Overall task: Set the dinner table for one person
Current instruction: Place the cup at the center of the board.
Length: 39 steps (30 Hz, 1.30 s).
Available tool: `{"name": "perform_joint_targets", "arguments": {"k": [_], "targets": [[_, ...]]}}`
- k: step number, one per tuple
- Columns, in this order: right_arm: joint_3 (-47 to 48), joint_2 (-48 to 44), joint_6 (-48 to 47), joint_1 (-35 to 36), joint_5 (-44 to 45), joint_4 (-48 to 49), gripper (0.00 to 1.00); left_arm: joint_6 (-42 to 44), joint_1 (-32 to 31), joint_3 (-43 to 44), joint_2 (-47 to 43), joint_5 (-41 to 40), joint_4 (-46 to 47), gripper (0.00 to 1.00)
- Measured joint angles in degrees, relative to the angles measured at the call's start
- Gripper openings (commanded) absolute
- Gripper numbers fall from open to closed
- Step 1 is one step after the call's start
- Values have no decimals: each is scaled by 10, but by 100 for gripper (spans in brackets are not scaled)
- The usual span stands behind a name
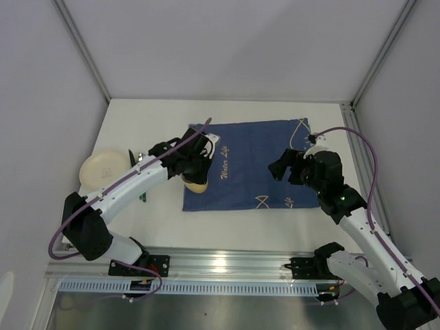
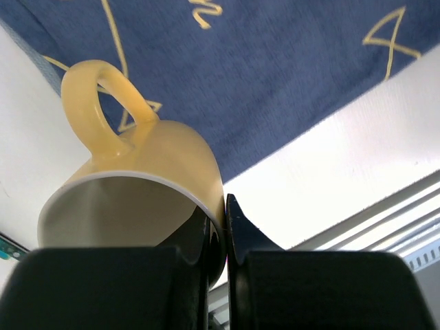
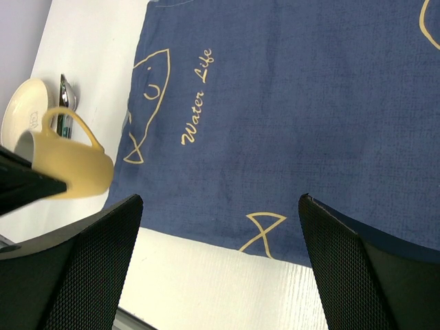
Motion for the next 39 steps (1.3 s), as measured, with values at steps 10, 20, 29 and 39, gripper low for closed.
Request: {"name": "perform_joint_targets", "arguments": {"k": [10,20,29,39], "targets": [[0,-8,5,1,3,0,99,-25,-79,-53,-15,-10,29,1],[-1,-28,10,3,8,-4,99,-34,-89,-54,-1,-67,59,0],[-3,-34,13,4,9,-8,99,-46,1,-47,32,-107,73,0],[-4,-37,13,5,7,-12,100,-59,206,158,209,-108,75,0]]}}
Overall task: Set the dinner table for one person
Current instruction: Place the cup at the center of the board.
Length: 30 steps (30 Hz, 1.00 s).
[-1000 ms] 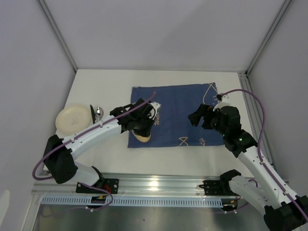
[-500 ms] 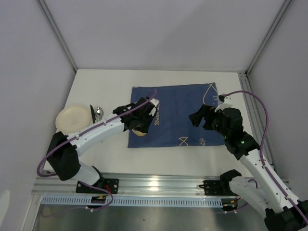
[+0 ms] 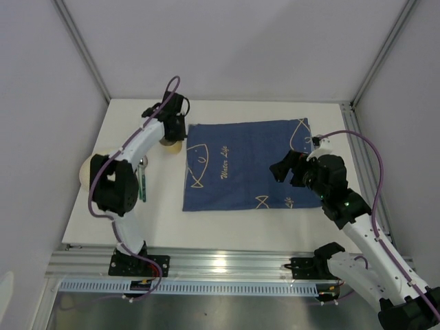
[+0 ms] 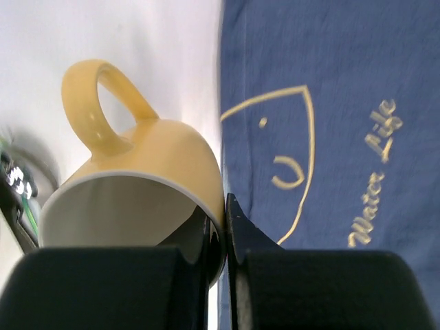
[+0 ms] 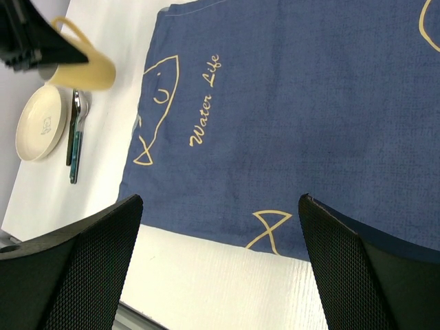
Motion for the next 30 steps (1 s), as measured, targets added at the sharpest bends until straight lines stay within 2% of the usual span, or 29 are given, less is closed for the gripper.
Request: {"name": "perform_joint_targets", "arguments": {"k": [9,16,23,30], "targets": [[0,-9,0,5,1,-12,99,-20,18,288,219,35,-73,0],[0,-40,0,6,17,-35,100,-26,57,302,252,42,-126,1],[0,-43,0,6,23,-36,99,-25,110,302,252,33,-132,0],[0,-33,0,6,25,-35,99,-25,119,321,254,28,-149,1]]}}
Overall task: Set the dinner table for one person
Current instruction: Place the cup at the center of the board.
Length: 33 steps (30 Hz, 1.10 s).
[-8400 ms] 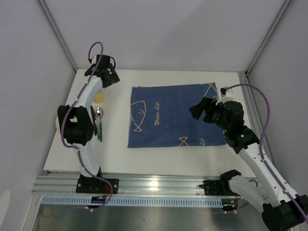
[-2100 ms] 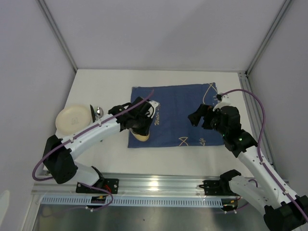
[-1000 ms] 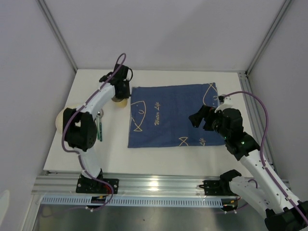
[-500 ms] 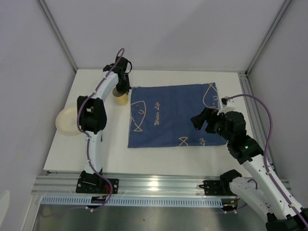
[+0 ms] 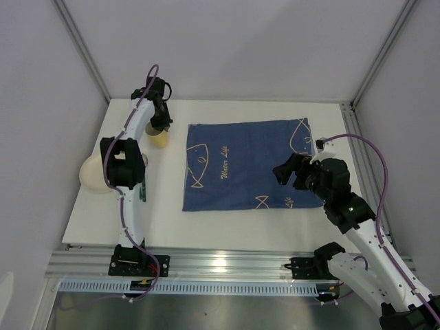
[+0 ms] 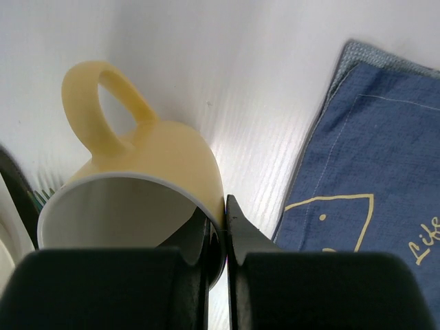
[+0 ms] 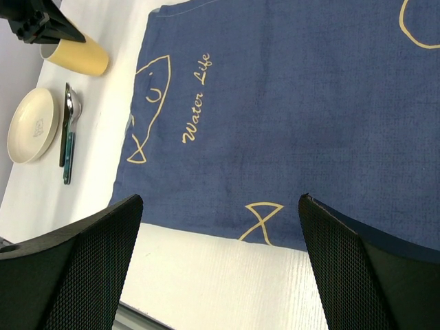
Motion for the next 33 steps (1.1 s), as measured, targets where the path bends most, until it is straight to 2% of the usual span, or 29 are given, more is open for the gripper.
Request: {"name": "perform_joint_targets", "arguments": {"k": [8,14,18,26,32,33], "targets": [[0,1,0,0,0,0,99,0,2,14,6,1,-2,1],[-2,4,0,0,1,5,99,0,4,16,22,2,-6,9],[-6,8,0,0,0,6,99,0,6,17,23,2,-7,24],[-12,9,0,0,0,9,99,0,6,29,23,1,-1,36],[-13,16,0,0,1,9,99,0,6,28,23,0,9,50],[-13,18,0,0,0,9,100,0,6,24,20,1,18,57]]}}
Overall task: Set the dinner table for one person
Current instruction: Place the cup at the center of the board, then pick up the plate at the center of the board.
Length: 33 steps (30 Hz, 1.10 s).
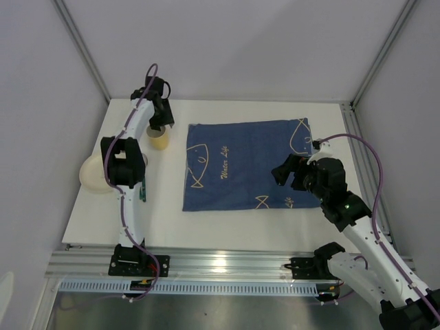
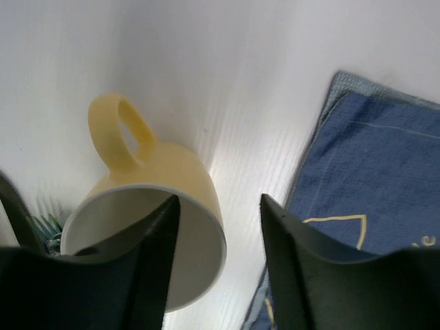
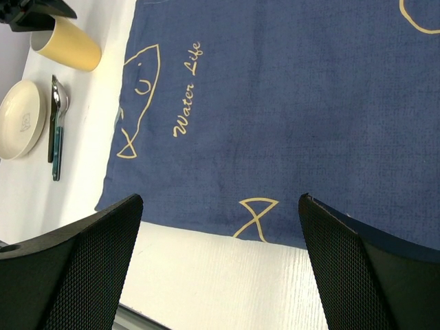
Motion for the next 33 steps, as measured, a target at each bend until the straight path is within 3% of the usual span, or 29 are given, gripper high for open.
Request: {"name": "perform_joint_targets", "arguments": {"k": [4,11,16,27,33], "targets": [[0,4,0,0,0,0,99,2,0,-30,-27,4,36,64],[0,10,0,0,0,4,99,5,0,-30,-88,-5,71,64],[0,10,0,0,0,4,100,-2,3,-33,-137,-73,85,63],[-6,6,0,0,0,7,99,-227,87,-219,-223,-260,41,56],[-6,-4,0,0,0,6,100,-326,90,-269,-223,-269,-8,55]]}}
